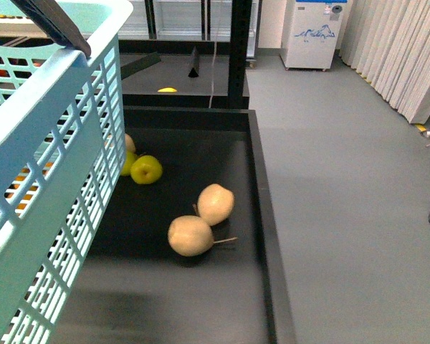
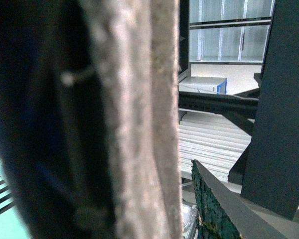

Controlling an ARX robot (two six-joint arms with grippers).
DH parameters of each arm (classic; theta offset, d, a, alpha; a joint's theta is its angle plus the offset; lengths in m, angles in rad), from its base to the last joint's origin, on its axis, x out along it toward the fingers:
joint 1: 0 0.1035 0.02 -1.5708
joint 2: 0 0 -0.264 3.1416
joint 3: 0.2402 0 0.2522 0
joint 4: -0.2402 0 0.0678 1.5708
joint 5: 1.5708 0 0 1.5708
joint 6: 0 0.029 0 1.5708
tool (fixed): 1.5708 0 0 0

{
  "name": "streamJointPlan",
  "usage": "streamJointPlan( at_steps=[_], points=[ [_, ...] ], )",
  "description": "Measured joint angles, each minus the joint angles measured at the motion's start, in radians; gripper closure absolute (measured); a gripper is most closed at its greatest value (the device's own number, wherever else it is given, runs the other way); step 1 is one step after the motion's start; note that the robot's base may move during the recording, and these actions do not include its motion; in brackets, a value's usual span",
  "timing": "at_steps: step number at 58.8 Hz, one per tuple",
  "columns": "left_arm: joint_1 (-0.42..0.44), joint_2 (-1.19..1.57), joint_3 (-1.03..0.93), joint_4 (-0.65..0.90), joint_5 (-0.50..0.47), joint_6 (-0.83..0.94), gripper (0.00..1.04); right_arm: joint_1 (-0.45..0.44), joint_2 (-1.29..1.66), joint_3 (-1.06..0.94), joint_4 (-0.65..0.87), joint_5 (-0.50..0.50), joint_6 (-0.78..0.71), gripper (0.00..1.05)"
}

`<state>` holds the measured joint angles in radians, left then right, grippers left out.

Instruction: Pick lemon and mango into basket

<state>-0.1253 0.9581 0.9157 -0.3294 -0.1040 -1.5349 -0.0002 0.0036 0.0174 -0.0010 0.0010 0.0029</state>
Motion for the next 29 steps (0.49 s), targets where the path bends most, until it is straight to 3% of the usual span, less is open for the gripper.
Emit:
streamJointPlan(
  at_steps=[29],
  points=[
    [0.0,0.0,0.0,0.0,0.0,0.0,0.78,0.0,0.0,0.0,-0.001,0.002,0.0,0.09]
  ],
)
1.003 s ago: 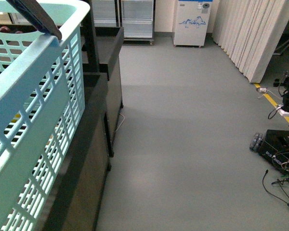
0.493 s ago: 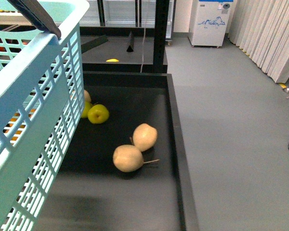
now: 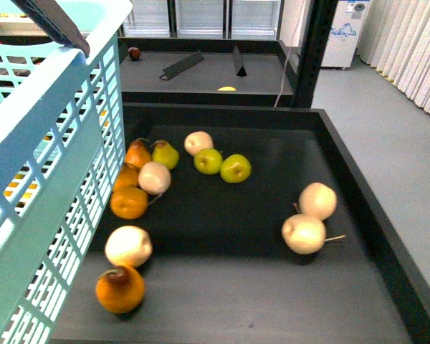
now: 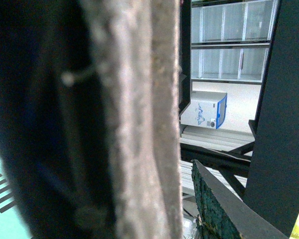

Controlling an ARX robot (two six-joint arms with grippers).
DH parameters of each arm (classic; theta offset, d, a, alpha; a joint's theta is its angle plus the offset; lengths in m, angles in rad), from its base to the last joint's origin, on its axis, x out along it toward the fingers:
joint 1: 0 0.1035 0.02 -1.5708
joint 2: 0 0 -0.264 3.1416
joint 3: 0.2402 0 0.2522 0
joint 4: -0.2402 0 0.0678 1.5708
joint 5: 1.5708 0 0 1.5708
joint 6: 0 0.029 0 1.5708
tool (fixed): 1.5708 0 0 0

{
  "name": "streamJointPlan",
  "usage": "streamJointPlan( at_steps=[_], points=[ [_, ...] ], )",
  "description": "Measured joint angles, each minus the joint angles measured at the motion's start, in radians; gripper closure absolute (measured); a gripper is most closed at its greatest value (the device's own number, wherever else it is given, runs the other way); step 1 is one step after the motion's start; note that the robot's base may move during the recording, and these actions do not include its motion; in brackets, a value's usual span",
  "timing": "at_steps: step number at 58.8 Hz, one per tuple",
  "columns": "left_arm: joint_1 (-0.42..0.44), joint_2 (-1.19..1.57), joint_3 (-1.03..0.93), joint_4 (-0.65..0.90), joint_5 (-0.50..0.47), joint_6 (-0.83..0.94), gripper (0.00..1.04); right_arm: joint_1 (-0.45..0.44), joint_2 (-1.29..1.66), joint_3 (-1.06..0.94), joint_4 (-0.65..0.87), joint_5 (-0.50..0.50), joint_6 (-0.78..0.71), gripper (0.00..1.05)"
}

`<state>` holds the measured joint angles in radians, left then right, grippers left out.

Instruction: Pick lemon and mango into basket

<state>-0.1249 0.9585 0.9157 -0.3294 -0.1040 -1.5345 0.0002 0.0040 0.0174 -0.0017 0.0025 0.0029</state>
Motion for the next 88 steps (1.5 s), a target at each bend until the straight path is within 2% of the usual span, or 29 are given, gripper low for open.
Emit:
streamJointPlan(
  at_steps=[80,82,88],
  points=[
    [0.001,-0.001,0.0,0.0,0.001,-0.002,0.79,0.0,-0.001,0.0,0.0,-0.002,0.0,0.09],
    [0.001,-0.001,0.0,0.0,0.001,0.002,0.81,0.0,-0.001,0.0,0.0,-0.001,0.0,0.09],
    [0.001,-0.001,0.0,0.0,-0.001,0.002,0.98,0.0,-0.001,0.0,0.0,-0.003,0.0,0.09]
  ],
)
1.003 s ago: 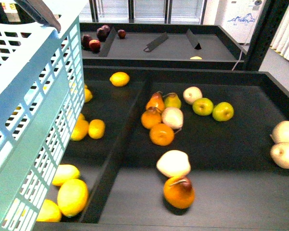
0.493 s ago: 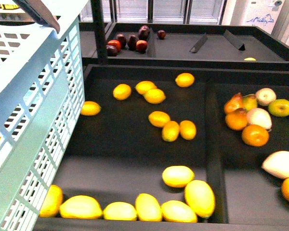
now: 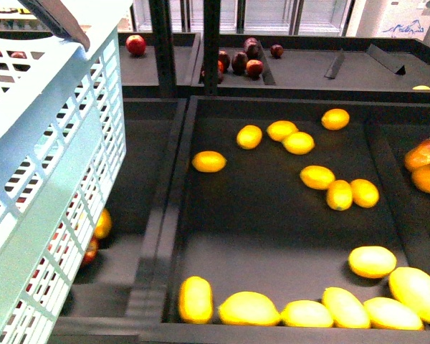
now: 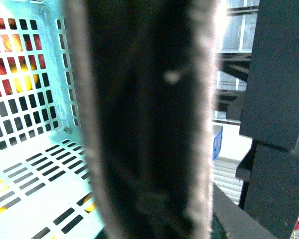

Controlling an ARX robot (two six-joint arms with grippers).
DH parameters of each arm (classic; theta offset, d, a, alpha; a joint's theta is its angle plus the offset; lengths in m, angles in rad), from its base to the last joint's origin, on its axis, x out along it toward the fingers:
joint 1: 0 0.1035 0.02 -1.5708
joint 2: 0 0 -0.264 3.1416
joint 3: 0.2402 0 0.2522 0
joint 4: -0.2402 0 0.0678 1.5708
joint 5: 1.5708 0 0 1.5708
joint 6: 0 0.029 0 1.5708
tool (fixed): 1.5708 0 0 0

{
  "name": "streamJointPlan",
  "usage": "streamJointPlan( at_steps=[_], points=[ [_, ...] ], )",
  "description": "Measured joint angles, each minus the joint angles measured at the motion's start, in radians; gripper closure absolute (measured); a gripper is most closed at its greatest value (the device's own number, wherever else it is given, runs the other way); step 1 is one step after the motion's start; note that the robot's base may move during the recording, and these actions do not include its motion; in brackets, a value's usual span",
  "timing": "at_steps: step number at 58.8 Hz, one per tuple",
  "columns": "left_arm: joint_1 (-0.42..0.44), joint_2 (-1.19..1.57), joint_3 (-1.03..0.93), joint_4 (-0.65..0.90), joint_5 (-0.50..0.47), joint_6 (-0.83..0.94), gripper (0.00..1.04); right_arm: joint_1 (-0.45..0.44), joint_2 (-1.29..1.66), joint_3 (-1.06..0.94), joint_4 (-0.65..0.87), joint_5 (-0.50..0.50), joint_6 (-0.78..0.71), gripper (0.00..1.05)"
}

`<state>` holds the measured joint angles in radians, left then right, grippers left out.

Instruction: Pick lemon and mango into basket

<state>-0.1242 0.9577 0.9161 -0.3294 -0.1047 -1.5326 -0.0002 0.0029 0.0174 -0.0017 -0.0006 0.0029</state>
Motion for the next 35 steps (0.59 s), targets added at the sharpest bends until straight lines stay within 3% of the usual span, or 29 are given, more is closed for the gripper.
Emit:
streamJointPlan(
  at_steps=[35],
  points=[
    [0.009,-0.002,0.0,0.0,-0.024,0.018,1.0,-0.001,0.001,0.0,0.0,-0.007,0.0,0.09]
  ],
)
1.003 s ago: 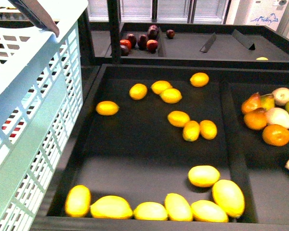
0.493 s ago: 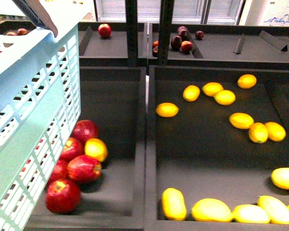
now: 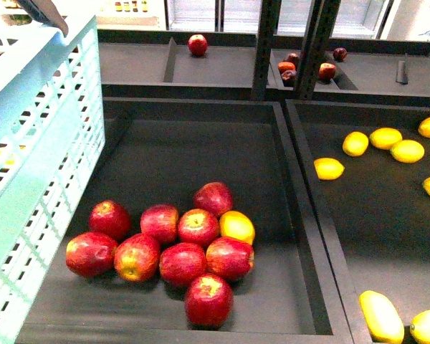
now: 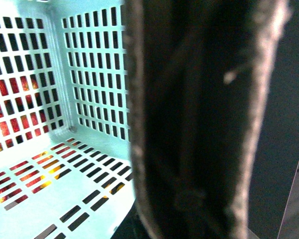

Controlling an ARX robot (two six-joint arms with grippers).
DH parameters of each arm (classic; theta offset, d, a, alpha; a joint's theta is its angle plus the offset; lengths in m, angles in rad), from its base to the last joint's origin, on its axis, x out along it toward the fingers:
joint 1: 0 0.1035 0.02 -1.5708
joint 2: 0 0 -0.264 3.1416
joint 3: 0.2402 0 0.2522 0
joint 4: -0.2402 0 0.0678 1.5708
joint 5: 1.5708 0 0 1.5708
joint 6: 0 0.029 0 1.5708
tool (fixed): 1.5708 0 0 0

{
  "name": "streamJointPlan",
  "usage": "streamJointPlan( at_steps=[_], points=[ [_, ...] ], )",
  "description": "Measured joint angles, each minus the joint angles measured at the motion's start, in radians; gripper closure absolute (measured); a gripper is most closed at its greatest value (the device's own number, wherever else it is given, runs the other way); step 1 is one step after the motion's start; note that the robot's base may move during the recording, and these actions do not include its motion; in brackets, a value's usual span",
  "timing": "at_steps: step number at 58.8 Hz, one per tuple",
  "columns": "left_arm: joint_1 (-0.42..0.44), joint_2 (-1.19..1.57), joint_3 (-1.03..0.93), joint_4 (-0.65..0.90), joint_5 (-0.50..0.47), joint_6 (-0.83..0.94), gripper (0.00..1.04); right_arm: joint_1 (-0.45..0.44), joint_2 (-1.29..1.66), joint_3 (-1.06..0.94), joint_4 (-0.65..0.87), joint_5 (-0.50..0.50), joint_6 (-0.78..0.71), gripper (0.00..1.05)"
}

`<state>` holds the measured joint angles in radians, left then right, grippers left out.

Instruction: Pick lemon and mango into basket

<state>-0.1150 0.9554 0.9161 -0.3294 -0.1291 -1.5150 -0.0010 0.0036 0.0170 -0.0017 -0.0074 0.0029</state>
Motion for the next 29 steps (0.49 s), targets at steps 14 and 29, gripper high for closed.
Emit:
streamJointPlan(
  at_steps=[14,29],
  points=[
    [-0.018,0.089,0.06,-0.034,0.079,0.198,1.0,0.0,0.0,0.0,0.0,0.003,0.0,0.09],
    [-0.091,0.461,0.307,0.104,0.135,0.535,1.0,0.0,0.0,0.0,0.0,0.006,0.0,0.09]
  ],
)
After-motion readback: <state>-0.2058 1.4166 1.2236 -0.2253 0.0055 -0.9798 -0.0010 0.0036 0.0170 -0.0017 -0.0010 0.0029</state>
